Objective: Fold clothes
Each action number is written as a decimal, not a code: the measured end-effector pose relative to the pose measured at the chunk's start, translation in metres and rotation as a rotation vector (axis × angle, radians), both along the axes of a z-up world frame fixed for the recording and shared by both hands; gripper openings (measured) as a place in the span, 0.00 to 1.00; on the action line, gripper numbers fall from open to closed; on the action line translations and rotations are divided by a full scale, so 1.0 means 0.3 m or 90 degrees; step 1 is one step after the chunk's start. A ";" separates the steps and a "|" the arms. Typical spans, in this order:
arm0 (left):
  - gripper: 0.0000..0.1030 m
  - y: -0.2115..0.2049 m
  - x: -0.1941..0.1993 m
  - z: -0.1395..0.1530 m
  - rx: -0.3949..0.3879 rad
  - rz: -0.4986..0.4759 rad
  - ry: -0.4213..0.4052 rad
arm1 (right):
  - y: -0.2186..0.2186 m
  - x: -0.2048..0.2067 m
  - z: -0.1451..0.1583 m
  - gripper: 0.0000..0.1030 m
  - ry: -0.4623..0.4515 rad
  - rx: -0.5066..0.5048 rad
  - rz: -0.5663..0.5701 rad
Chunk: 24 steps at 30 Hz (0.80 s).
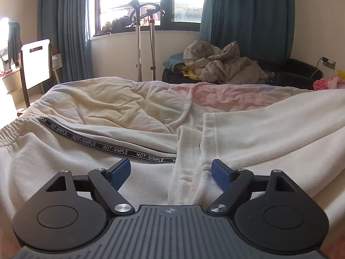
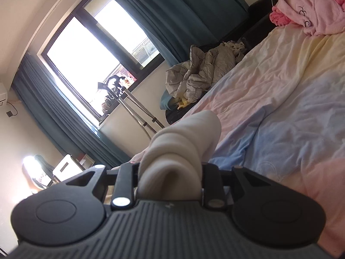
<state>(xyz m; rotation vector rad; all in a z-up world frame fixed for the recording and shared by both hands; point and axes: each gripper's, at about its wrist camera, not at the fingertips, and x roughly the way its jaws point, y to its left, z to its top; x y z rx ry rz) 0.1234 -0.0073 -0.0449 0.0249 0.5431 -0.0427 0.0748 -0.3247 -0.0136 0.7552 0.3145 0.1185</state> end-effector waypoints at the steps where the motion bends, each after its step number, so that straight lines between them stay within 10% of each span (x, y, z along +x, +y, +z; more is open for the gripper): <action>1: 0.82 -0.032 0.005 -0.008 0.006 -0.013 0.004 | -0.015 -0.008 0.013 0.28 -0.008 0.000 -0.009; 13: 0.82 -0.420 0.041 -0.072 0.013 -0.116 0.013 | -0.184 -0.113 0.124 0.28 -0.095 -0.068 -0.122; 24: 0.84 -0.239 -0.010 0.038 0.060 -0.148 0.023 | -0.163 -0.094 0.108 0.28 -0.111 -0.101 -0.125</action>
